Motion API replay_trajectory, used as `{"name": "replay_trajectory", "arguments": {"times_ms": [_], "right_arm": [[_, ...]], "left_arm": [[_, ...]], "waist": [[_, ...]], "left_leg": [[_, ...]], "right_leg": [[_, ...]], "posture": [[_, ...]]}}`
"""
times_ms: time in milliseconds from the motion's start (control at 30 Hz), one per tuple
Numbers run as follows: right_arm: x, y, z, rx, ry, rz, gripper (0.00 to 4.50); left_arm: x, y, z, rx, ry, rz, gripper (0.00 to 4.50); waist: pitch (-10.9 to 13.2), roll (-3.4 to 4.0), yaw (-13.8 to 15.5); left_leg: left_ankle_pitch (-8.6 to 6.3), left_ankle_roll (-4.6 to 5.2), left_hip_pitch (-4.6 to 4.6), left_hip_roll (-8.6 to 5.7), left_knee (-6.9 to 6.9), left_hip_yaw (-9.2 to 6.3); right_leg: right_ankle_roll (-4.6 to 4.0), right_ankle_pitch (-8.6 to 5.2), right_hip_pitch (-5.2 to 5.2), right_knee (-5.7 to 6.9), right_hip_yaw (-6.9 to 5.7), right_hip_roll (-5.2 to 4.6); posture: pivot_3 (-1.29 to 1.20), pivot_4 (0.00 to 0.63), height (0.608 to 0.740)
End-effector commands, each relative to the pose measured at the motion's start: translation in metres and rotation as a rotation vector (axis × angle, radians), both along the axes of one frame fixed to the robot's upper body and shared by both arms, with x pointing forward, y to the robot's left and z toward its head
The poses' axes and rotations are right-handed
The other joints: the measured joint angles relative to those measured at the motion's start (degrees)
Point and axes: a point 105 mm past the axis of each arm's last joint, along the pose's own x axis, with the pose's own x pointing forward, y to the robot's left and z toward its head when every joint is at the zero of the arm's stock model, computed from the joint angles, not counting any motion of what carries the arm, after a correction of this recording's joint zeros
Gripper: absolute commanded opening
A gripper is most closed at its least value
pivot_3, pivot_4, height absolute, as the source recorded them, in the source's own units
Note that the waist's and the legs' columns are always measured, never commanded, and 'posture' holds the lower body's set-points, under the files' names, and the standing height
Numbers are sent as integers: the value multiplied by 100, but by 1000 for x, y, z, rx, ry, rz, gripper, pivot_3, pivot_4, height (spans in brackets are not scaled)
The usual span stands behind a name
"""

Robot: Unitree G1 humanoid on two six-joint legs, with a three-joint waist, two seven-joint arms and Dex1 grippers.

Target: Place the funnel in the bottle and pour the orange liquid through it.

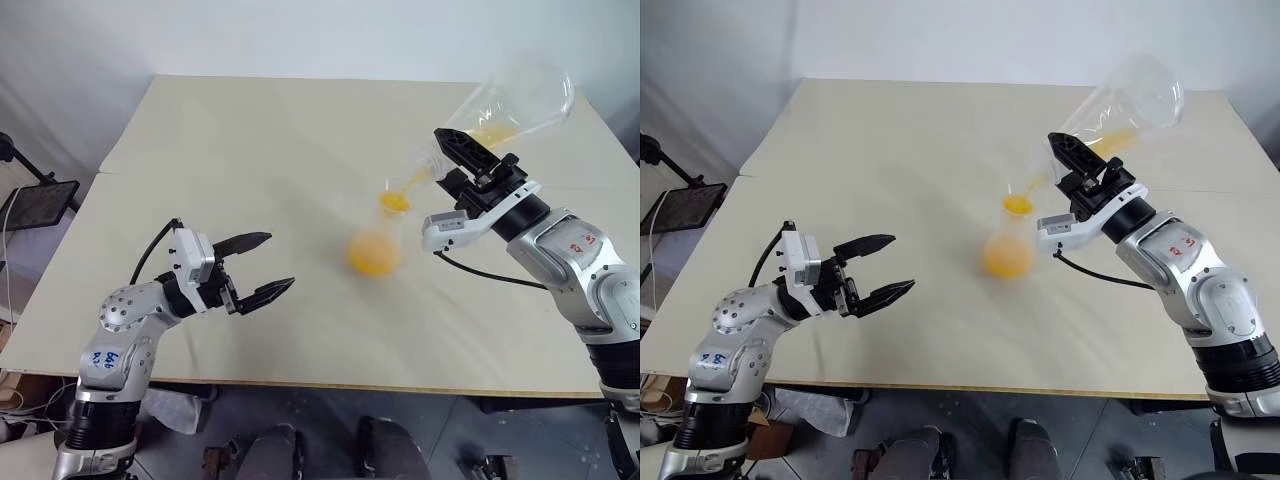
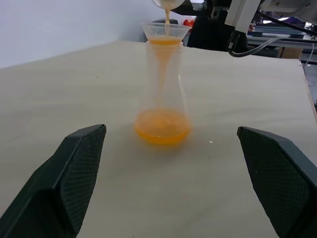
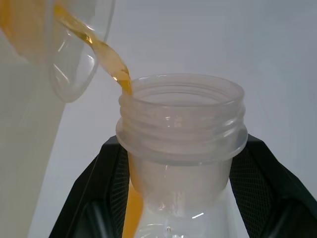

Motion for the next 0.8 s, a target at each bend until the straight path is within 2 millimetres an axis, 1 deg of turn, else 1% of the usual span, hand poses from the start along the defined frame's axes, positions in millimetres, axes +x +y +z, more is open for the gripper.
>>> {"name": "replay_trajectory", "arguments": {"times_ms": [33, 367, 800], "right_arm": [[-5, 0, 19, -6, -76, 11, 2423], [-5, -1, 17, -11, -61, 18, 2423], [-5, -2, 18, -35, -89, 4, 2423]], "left_arm": [[-1, -1, 5, -7, -33, -2, 4500], [-1, -2, 4, -13, -31, -1, 4500], [0, -1, 4, -13, -33, 2, 4500]], "waist": [[0, 0, 0], [0, 0, 0], [0, 0, 0]], "left_leg": [[0, 0, 0, 0, 0, 0], [0, 0, 0, 1, 0, 0], [0, 0, 0, 1, 0, 0]], "right_leg": [[0, 0, 0, 0, 0, 0], [0, 0, 0, 0, 0, 1], [0, 0, 0, 0, 0, 1]], "posture": [[0, 150, 740], [0, 150, 740], [0, 150, 740]]}}
